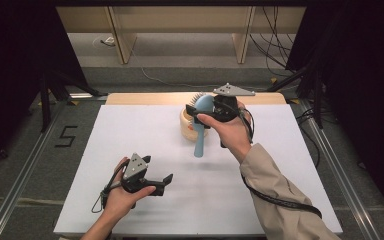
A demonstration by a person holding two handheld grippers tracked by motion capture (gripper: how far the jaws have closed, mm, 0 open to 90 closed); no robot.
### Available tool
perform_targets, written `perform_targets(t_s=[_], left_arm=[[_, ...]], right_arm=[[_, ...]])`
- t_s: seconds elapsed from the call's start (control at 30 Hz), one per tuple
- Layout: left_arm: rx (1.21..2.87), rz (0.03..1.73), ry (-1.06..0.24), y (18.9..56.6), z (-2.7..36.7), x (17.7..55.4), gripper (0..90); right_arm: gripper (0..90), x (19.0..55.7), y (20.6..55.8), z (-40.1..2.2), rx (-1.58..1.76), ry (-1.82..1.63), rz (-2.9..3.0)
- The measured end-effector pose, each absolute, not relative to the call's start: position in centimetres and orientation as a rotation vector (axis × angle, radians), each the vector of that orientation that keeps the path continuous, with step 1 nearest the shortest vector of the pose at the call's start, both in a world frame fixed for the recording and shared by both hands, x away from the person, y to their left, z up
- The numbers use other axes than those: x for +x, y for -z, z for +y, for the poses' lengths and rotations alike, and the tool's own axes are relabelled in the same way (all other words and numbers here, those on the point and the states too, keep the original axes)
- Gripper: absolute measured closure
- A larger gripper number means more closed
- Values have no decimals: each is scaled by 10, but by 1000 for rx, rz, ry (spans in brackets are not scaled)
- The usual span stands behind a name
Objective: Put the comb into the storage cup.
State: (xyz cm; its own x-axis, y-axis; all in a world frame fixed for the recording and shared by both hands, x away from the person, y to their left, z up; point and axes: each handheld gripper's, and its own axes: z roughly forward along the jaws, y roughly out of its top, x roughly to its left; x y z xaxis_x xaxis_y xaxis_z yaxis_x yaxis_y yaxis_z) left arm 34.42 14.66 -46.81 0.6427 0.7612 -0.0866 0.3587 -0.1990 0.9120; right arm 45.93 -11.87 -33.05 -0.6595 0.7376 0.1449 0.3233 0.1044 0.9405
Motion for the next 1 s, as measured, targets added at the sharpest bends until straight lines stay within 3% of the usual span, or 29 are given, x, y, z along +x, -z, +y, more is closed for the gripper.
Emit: perform_targets(t_s=[1.0], left_arm=[[1800, 908, -473, 468, 146, 345, 0]], right_arm=[[205, 468, 326, -129, 1052, -1583, 1934]])
